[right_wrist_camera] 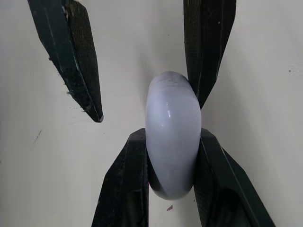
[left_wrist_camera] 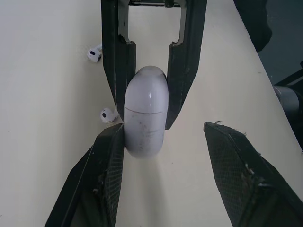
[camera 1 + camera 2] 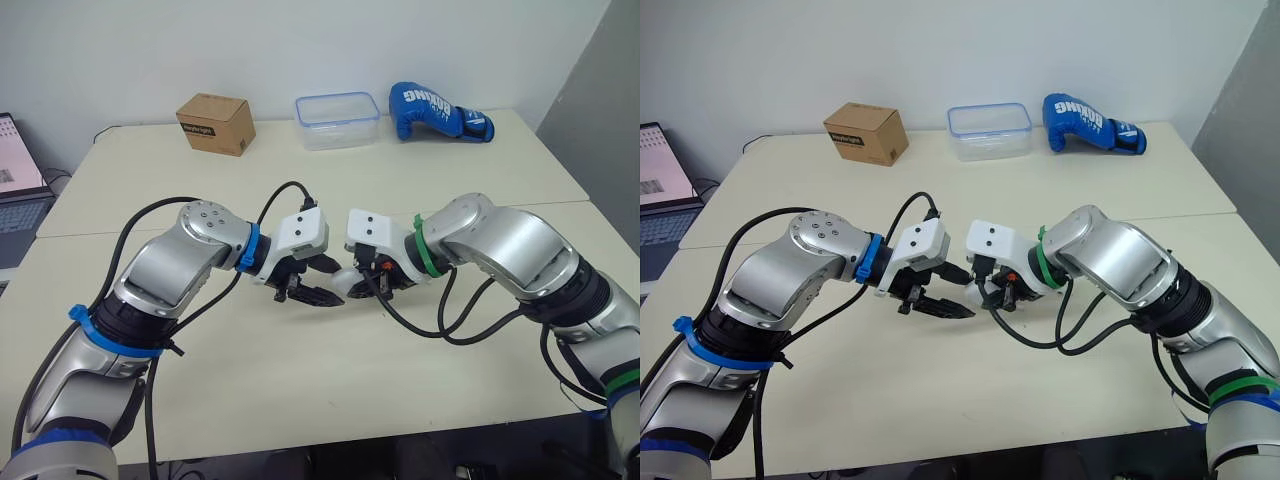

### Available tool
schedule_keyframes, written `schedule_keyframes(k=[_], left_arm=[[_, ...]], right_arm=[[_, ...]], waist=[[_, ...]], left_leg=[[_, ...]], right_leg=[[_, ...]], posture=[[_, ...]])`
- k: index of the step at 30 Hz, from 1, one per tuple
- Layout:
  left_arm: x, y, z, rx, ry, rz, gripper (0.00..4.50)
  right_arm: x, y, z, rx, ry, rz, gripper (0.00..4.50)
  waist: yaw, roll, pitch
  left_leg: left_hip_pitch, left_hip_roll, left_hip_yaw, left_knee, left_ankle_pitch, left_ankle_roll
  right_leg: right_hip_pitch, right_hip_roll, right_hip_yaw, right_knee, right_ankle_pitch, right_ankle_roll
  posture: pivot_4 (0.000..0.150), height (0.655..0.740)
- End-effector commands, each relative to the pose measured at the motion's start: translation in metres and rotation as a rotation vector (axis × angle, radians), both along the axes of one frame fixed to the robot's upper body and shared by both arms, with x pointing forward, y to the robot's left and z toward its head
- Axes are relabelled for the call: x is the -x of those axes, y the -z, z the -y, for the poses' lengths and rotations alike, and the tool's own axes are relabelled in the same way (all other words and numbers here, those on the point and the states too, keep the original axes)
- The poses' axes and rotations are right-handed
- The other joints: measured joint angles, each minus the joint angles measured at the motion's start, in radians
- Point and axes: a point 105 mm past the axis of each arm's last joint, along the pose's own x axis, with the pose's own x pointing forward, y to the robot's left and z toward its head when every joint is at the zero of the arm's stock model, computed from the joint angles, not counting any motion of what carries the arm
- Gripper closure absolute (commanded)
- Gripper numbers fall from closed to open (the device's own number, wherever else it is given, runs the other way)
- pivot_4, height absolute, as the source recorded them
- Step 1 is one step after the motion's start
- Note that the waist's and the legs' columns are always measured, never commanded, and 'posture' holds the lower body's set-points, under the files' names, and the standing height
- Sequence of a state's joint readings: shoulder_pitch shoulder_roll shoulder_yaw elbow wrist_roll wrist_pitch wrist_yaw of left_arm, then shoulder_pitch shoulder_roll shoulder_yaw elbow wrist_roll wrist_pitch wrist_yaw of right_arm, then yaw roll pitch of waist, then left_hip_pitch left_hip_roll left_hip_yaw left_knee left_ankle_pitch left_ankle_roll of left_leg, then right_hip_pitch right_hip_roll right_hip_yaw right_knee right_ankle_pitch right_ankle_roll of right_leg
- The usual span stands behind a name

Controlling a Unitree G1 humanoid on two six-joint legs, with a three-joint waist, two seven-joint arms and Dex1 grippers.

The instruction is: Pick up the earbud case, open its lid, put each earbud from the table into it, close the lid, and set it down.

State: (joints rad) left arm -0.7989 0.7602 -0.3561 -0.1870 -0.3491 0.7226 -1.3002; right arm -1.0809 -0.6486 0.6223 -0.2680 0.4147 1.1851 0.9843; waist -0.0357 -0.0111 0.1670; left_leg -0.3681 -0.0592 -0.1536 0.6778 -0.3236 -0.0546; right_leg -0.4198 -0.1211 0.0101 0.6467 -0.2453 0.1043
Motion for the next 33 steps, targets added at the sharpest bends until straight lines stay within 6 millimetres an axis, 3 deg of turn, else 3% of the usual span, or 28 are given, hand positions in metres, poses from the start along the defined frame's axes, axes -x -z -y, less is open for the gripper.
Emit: schedule_keyframes(k=[1, 15, 18, 23, 33], left_arm=[[-0.0007, -0.0067, 0.0003, 0.001, 0.009, 0.036, 1.80], [-0.0040, -0.0114, 0.0015, 0.013, -0.001, 0.050, 1.80], [-0.0056, -0.0106, 0.0013, 0.011, -0.002, 0.056, 2.37], [-0.0073, -0.0102, 0.0024, 0.020, -0.001, 0.054, 3.78], [-0.0077, -0.0104, 0.0056, 0.041, 0.000, 0.053, 3.78]], right_arm=[[0.0022, -0.0112, -0.0043, -0.010, -0.033, 0.036, 3.69], [0.0079, -0.0094, -0.0052, -0.008, -0.053, 0.029, 3.69], [0.0091, -0.0094, -0.0057, -0.009, -0.059, 0.029, 3.69], [0.0107, -0.0107, -0.0084, -0.017, -0.067, 0.027, 3.69], [0.0110, -0.0134, -0.0117, -0.028, -0.062, 0.026, 3.69]], waist=[[0.000, 0.000, 0.000], [0.000, 0.000, 0.000], [0.000, 0.000, 0.000], [0.000, 0.000, 0.000], [0.000, 0.000, 0.000]], left_leg=[[0.000, 0.000, 0.000, 0.000, 0.000, 0.000], [0.000, 0.000, 0.000, 0.000, 0.000, 0.000], [0.000, 0.000, 0.000, 0.000, 0.000, 0.000], [0.000, 0.000, 0.000, 0.000, 0.000, 0.000], [0.000, 0.000, 0.000, 0.000, 0.000, 0.000]], right_leg=[[0.000, 0.000, 0.000, 0.000, 0.000, 0.000], [0.000, 0.000, 0.000, 0.000, 0.000, 0.000], [0.000, 0.000, 0.000, 0.000, 0.000, 0.000], [0.000, 0.000, 0.000, 0.000, 0.000, 0.000], [0.000, 0.000, 0.000, 0.000, 0.000, 0.000]], posture=[[0.150, 0.7307], [0.150, 0.7307], [0.150, 0.7307], [0.150, 0.7307], [0.150, 0.7307]])
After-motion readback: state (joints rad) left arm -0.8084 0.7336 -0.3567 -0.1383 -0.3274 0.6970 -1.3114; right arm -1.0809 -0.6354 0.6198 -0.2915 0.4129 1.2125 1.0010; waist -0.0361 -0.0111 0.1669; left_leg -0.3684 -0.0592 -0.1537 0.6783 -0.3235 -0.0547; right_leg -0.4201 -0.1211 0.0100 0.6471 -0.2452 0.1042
